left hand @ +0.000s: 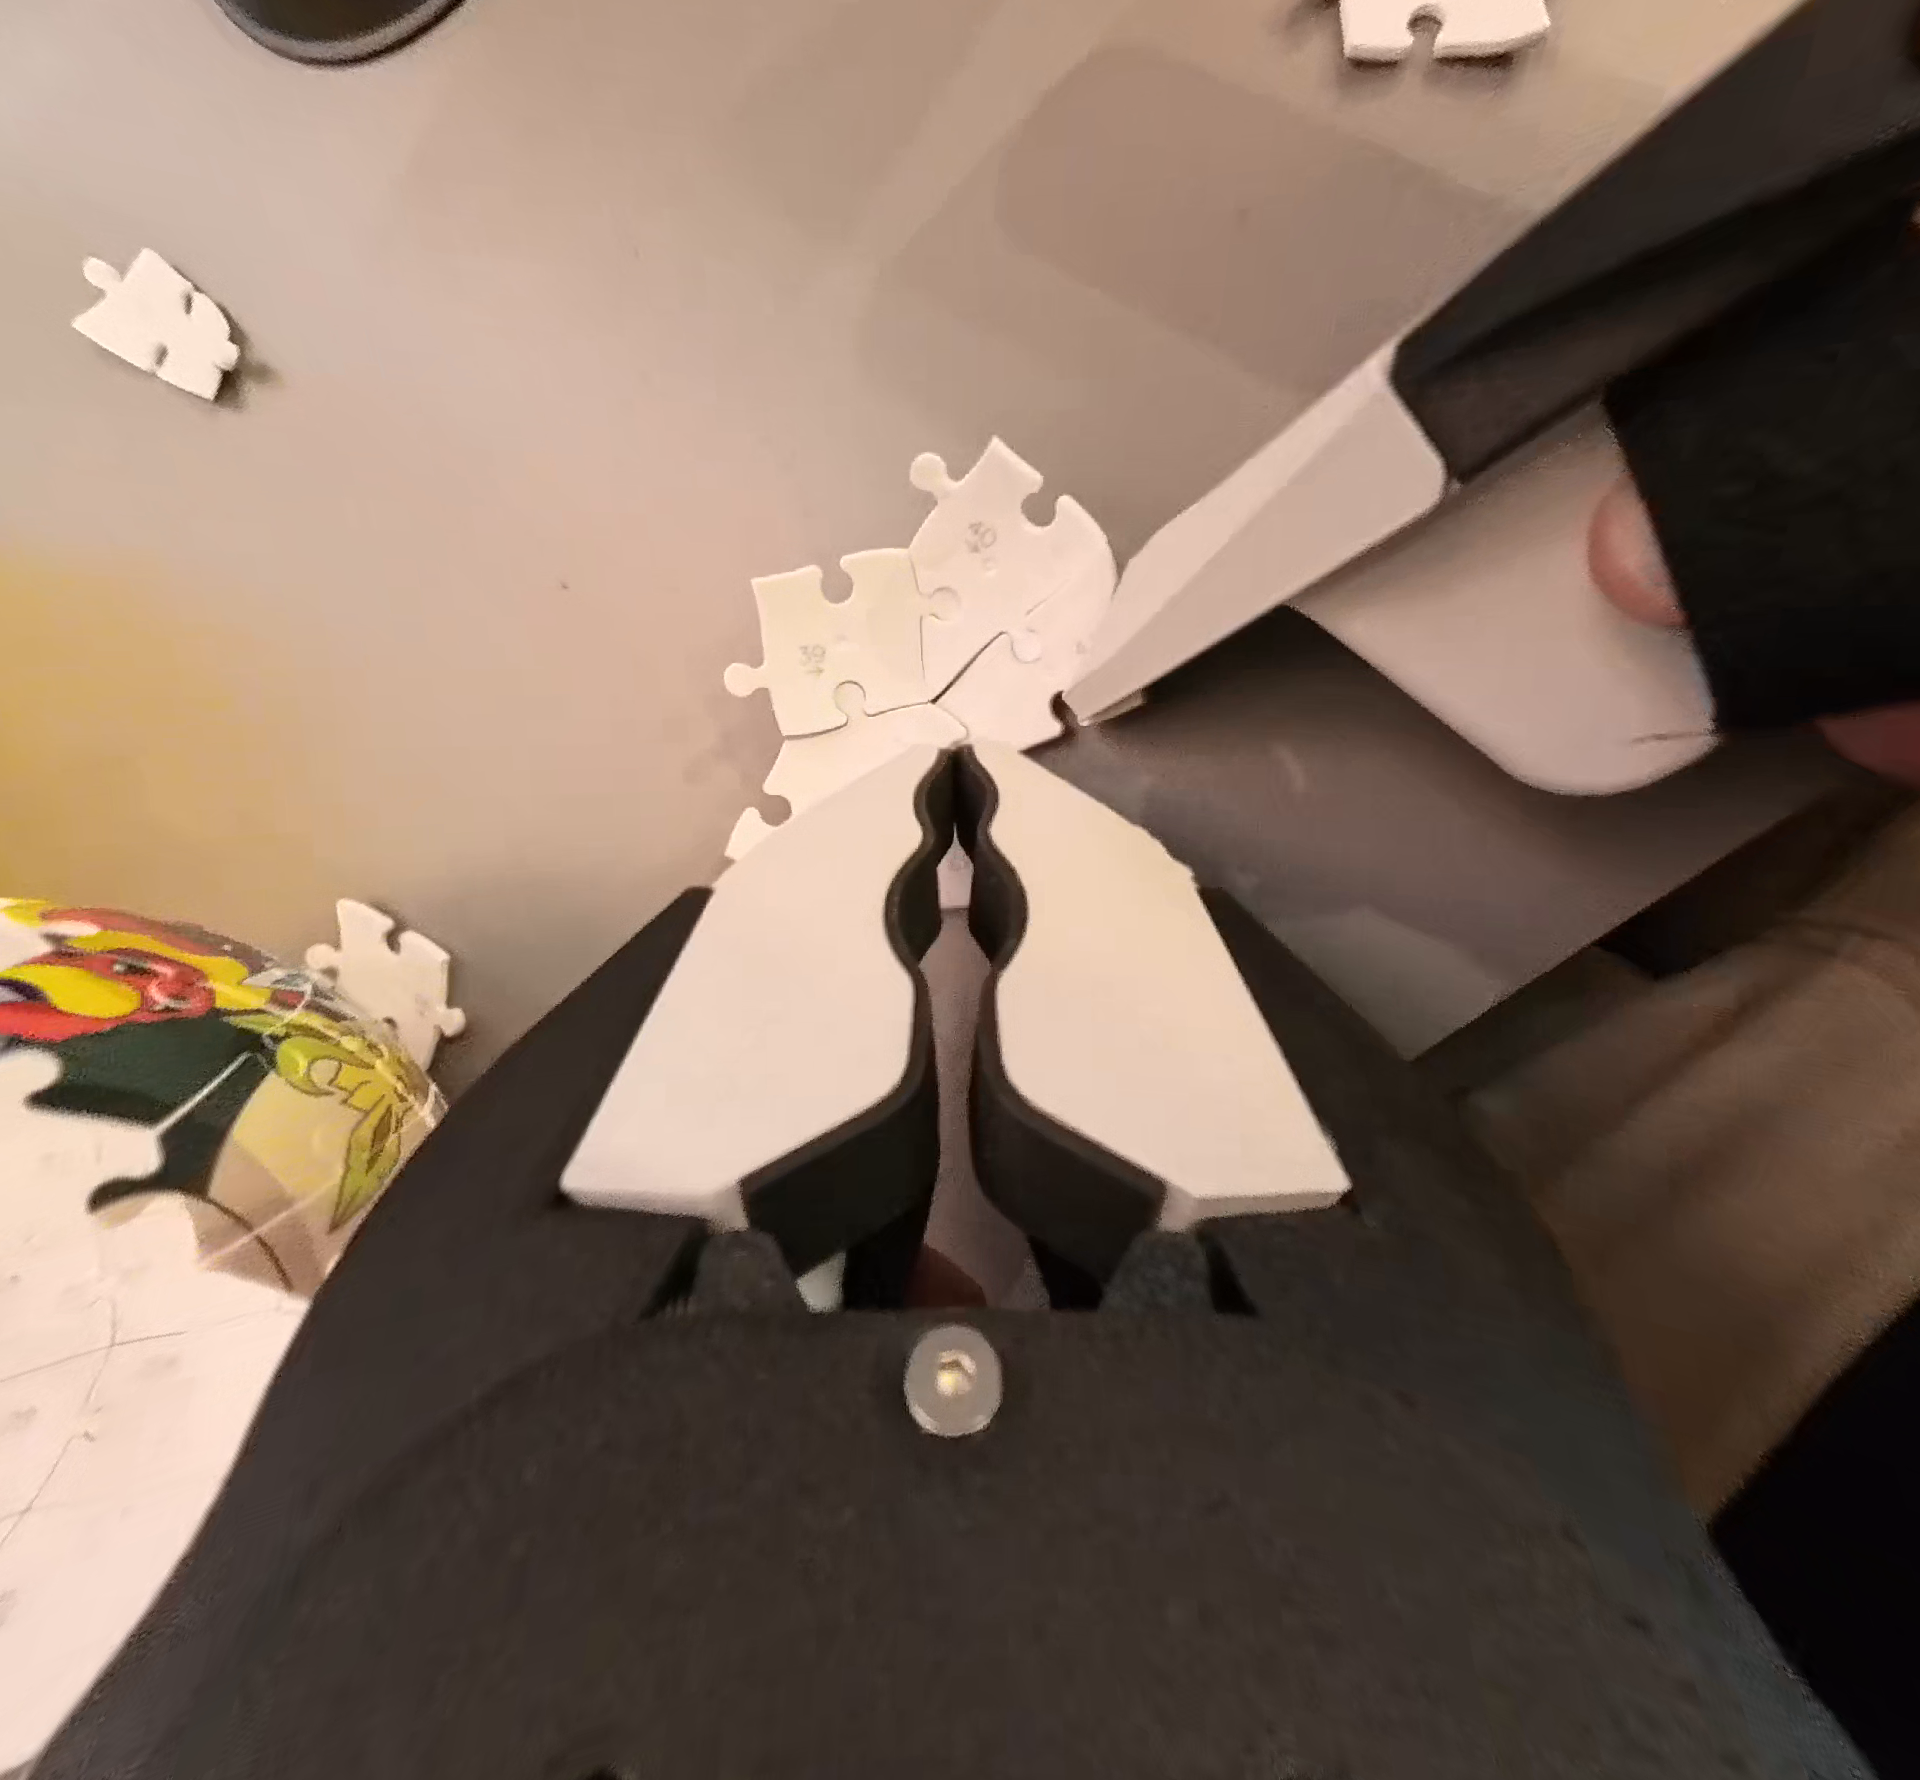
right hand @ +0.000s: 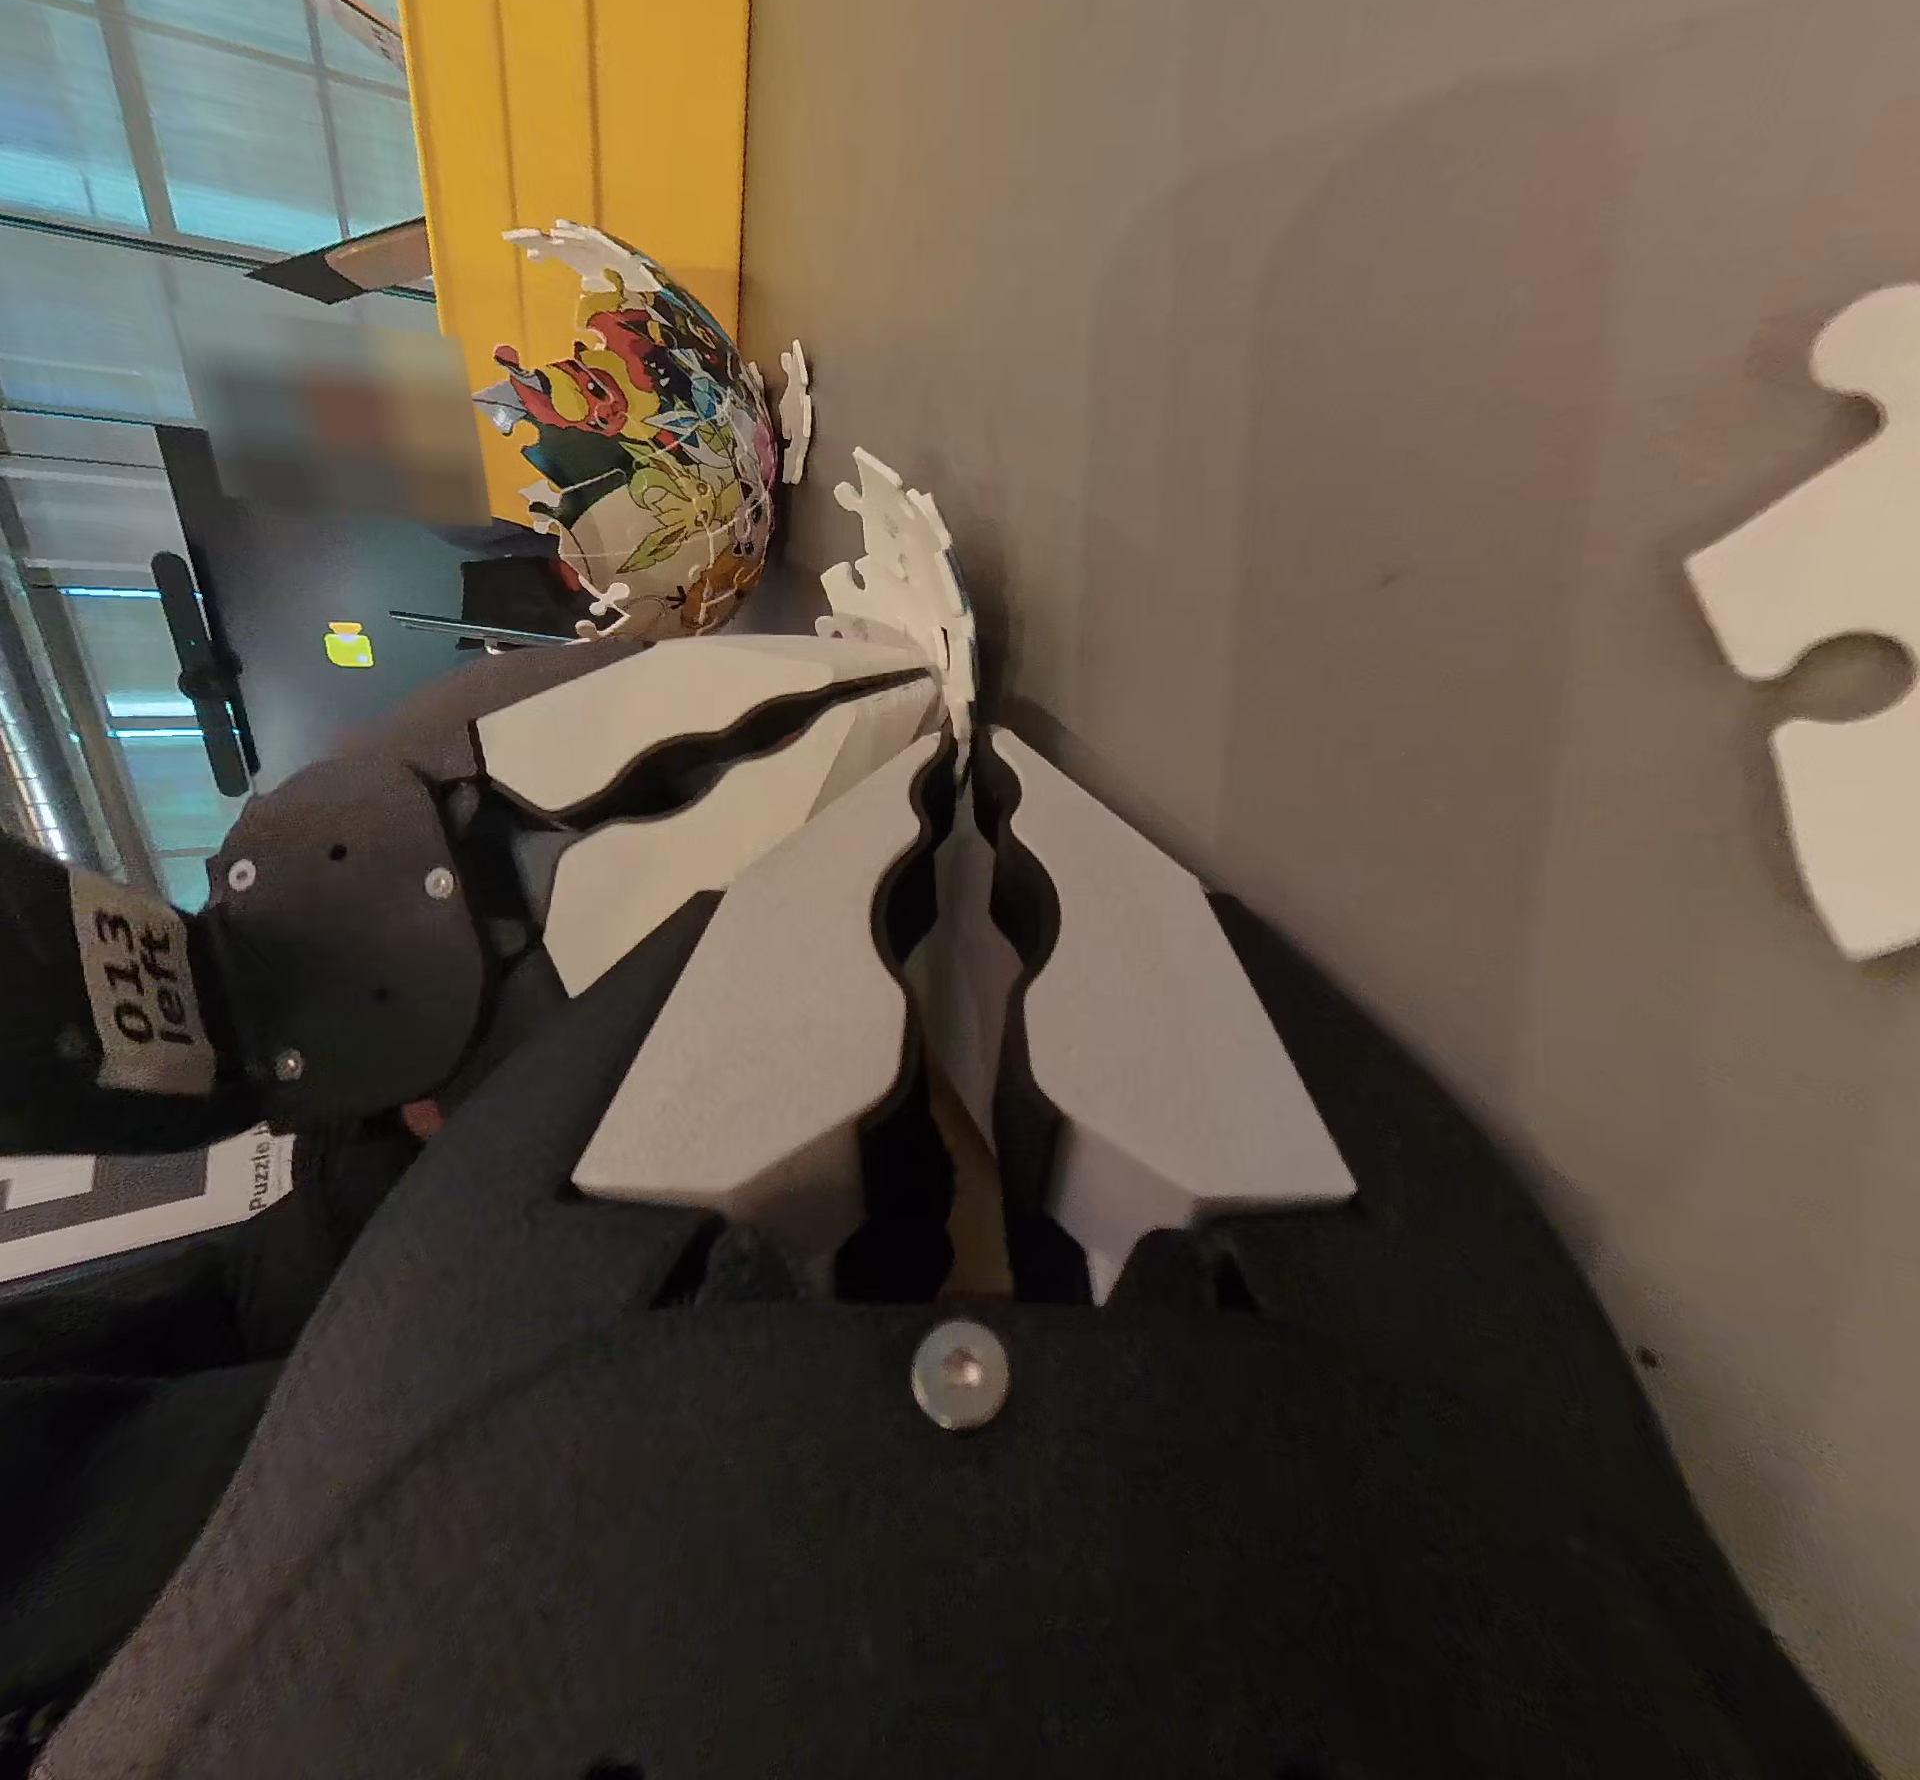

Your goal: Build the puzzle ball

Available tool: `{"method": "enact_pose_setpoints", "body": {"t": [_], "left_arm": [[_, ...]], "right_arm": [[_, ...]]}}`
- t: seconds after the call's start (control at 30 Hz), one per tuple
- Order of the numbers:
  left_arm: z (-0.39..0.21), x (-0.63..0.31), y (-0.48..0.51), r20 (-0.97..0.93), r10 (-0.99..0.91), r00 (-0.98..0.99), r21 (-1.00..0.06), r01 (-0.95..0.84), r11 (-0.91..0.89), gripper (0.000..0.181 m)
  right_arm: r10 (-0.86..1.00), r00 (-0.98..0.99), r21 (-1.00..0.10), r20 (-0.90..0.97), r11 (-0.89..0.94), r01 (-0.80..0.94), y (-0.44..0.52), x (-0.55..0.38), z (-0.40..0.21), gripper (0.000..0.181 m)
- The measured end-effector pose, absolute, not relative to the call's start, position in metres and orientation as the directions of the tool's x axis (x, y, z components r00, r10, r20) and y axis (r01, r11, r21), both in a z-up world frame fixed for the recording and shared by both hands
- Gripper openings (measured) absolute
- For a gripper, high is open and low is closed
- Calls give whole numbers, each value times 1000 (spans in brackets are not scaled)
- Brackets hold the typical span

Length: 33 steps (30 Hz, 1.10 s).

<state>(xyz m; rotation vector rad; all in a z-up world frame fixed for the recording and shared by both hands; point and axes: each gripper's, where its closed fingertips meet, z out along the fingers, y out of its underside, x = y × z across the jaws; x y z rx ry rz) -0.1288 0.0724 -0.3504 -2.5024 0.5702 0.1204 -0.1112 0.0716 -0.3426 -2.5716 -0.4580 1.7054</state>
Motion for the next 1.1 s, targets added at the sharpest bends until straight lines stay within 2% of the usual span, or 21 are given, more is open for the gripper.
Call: {"method": "enact_pose_setpoints", "body": {"t": [0.27, 0.4, 0.5, 0.63, 0.87, 0.93, 1.03, 1.1], "left_arm": [[-352, -131, 76, -99, -376, 921, -458, -378, -805, 0], [-352, -131, 76, -104, -456, 884, -366, -461, -808, 0], [-352, -132, 75, -128, -502, 855, -316, -515, -797, 0], [-353, -132, 75, -105, -546, 831, -257, -553, -793, 0], [-353, -131, 77, -33, -455, 890, -321, -441, -838, 1], [-352, -131, 77, 2, -435, 900, -320, -412, -853, 1], [-352, -131, 77, 16, -436, 900, -299, -412, -861, 1], [-352, -131, 77, 14, -449, 893, -278, -428, -860, 1]], "right_arm": [[257, 357, -177, -898, -954, 240, 71, -112, -343, 3], [259, 360, -176, -897, -953, 247, 71, -112, -342, 3], [328, 377, -233, -866, -933, 275, 71, -113, -342, 3], [342, 376, -242, -862, -927, 287, 70, -112, -343, 3], [363, 372, -265, -854, -920, 288, 69, -112, -343, 4], [403, 374, -297, -836, -903, 309, 67, -112, -342, 4], [356, 354, -253, -865, -918, 305, 66, -111, -342, 4], [389, 358, -275, -849, -903, 329, 65, -108, -341, 5]]}}
